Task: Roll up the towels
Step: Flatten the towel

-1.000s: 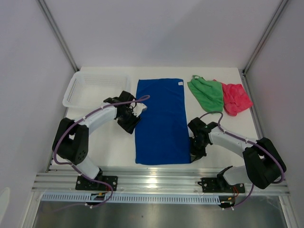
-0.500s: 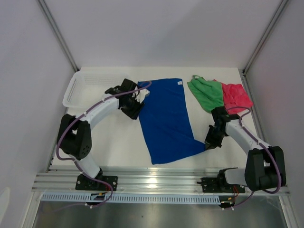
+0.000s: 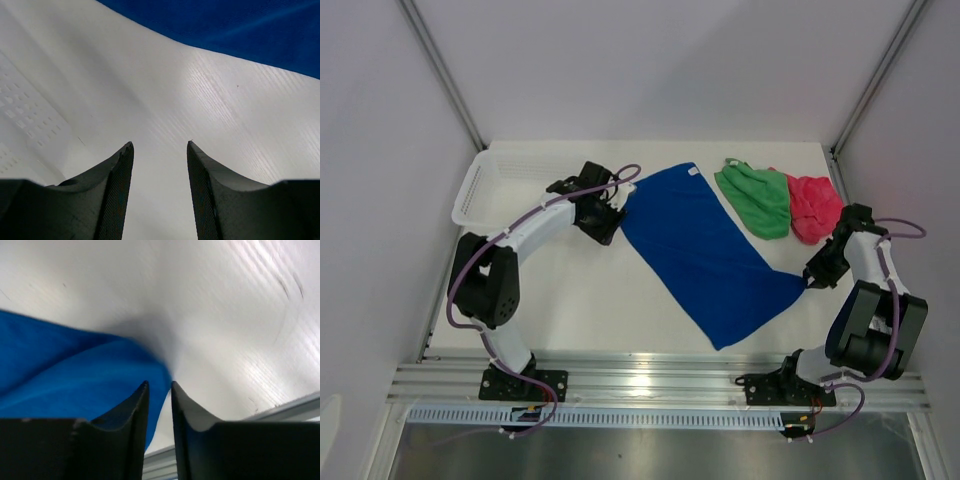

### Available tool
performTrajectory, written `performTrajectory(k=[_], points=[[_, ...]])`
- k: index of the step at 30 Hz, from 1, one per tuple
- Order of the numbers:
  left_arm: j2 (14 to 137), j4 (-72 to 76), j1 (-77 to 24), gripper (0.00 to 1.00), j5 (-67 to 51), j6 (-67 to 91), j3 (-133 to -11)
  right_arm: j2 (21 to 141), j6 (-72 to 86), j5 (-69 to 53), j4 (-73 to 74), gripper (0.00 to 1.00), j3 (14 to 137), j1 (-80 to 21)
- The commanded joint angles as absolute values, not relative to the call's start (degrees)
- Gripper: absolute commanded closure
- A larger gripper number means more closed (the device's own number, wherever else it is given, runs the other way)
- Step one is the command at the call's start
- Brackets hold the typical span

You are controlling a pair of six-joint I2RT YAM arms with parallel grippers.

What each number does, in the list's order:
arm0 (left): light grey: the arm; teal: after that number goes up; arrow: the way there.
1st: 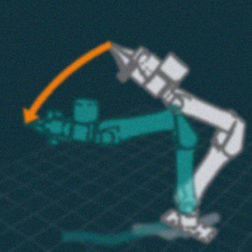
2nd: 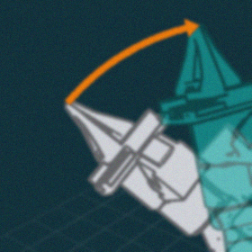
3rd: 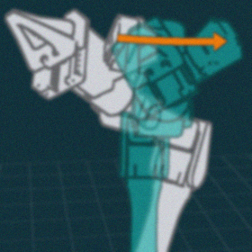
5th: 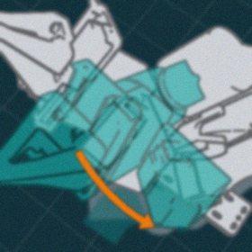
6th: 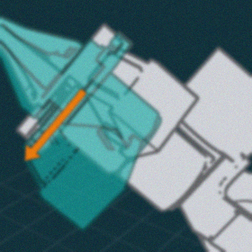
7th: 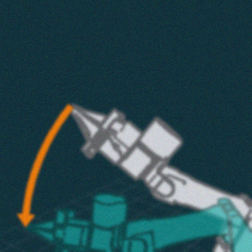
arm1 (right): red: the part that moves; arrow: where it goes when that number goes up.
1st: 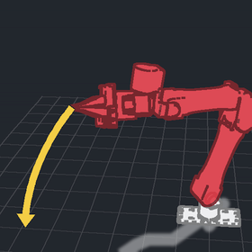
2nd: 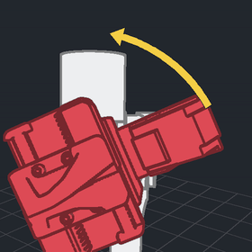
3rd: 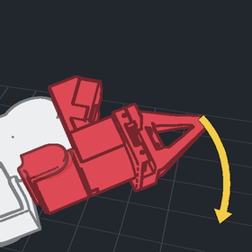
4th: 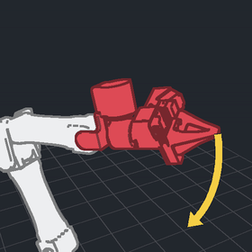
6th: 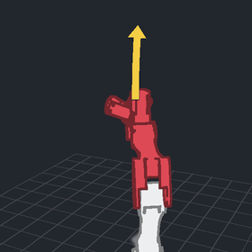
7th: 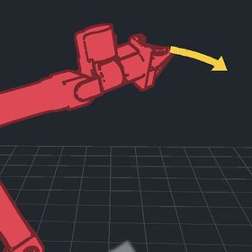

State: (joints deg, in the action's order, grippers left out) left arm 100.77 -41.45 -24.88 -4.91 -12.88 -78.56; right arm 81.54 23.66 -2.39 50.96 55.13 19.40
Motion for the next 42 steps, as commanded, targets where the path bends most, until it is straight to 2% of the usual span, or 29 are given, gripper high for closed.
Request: performTrajectory(k=[1, 3, 6, 10, 11, 14, 15, 19, 22, 31, 34, 38, 42], points=[[100.4, -40.3, -24.5, 0.50, -4.4, -11.3, -80.2, 86.8, 19.4, 0.0, 48.8, 0.70, 60.3, 19.8], [99.9, -40.4, -24.4, 0.50, -4.4, -11.3, -79.9, 87.9, 19.3, 2.7, 49.4, 0.47, 63.4, 19.3], [99.0, -40.5, -23.9, 0.50, -4.5, -11.1, -79.5, 85.6, 19.5, 11.7, 49.8, 0.42, 68.5, 13.4], [97.9, -40.8, -22.8, 0.50, -4.3, -10.3, -79.8, 81.4, 18.2, 21.3, 45.6, 0.40, 72.2, -6.1], [97.6, -40.9, -22.7, 0.50, -4.1, -10.2, -79.9, 81.8, 15.4, 20.3, 41.6, 0.39, 72.1, -14.8], [96.1, -40.9, -22.2, 0.50, -3.1, -10.5, -80.0, 86.9, 12.5, 11.5, 34.6, 0.44, 71.5, -28.1], [95.5, -40.8, -21.9, 0.50, -2.9, -10.5, -79.9, 88.4, 11.0, 10.2, 32.9, 0.49, 71.2, -31.0], [94.0, -40.7, -20.1, 0.49, -2.5, -10.5, -79.9, 96.0, 7.0, 5.4, 27.0, 0.53, 72.5, -42.2], [93.3, -40.9, -19.7, 0.49, -2.4, -10.9, -80.0, 101.6, 5.9, 3.5, 25.4, 0.53, 74.1, -46.0], [92.9, -41.2, -19.3, 0.49, -2.8, -10.8, -80.3, 112.8, 6.9, 7.3, 28.8, 0.55, 78.5, -48.0], [92.8, -41.2, -19.3, 0.49, -2.7, -10.9, -80.2, 113.2, 7.4, 8.8, 29.6, 0.64, 77.1, -48.0], [92.8, -40.9, -19.2, 0.49, -2.8, -11.2, -79.9, 113.1, 7.0, 9.1, 30.9, 0.84, 75.7, -48.0], [93.0, -40.9, -19.2, 0.49, -3.1, -11.8, -79.5, 112.0, 4.9, 6.7, 32.0, 0.98, 73.9, -48.3]])
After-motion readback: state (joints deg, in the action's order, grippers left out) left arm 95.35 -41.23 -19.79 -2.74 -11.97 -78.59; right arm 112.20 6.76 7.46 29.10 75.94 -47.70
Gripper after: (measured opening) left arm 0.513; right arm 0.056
